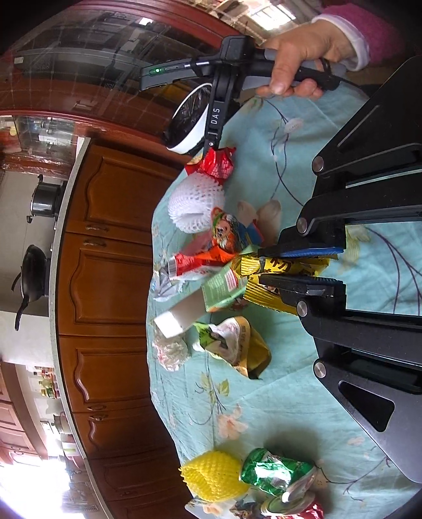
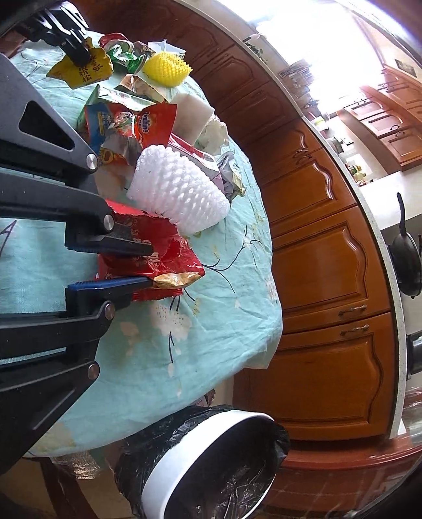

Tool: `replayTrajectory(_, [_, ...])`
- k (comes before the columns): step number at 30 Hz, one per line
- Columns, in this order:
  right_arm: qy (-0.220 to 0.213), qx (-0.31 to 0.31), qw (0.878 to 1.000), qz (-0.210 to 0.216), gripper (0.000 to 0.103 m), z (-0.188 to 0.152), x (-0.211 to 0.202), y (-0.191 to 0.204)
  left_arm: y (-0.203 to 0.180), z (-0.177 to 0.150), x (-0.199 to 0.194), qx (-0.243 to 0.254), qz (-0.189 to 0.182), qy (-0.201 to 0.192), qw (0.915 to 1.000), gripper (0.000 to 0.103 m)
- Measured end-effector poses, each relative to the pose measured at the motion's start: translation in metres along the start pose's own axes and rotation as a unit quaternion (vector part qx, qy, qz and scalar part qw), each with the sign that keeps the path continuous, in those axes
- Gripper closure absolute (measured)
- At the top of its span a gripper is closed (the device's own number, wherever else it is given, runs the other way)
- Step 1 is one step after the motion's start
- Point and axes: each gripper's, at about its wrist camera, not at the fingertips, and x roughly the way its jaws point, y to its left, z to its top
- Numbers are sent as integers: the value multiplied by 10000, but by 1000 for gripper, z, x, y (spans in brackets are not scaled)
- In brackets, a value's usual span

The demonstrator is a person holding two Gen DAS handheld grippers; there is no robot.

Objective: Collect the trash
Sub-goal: 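Grasp the yellow snack bag with left tool while right tool grasps red chip bag, then carry both bags to the white bin with both tools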

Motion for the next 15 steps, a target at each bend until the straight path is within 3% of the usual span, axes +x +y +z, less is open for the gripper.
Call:
replayTrajectory(8, [-188, -3, 9998, 61, 91, -6, -36, -14, -34, 24, 9, 171, -495, -78, 9986, 95])
replayTrajectory(11, [-344, -494, 9968, -523, 91, -8, -47, -7, -47, 31, 12, 250, -636, -116, 9976, 95])
replayTrajectory(15, [-433, -684, 9904, -1123, 91, -8, -53, -16, -63, 37, 16, 373, -767, -122, 9963, 95])
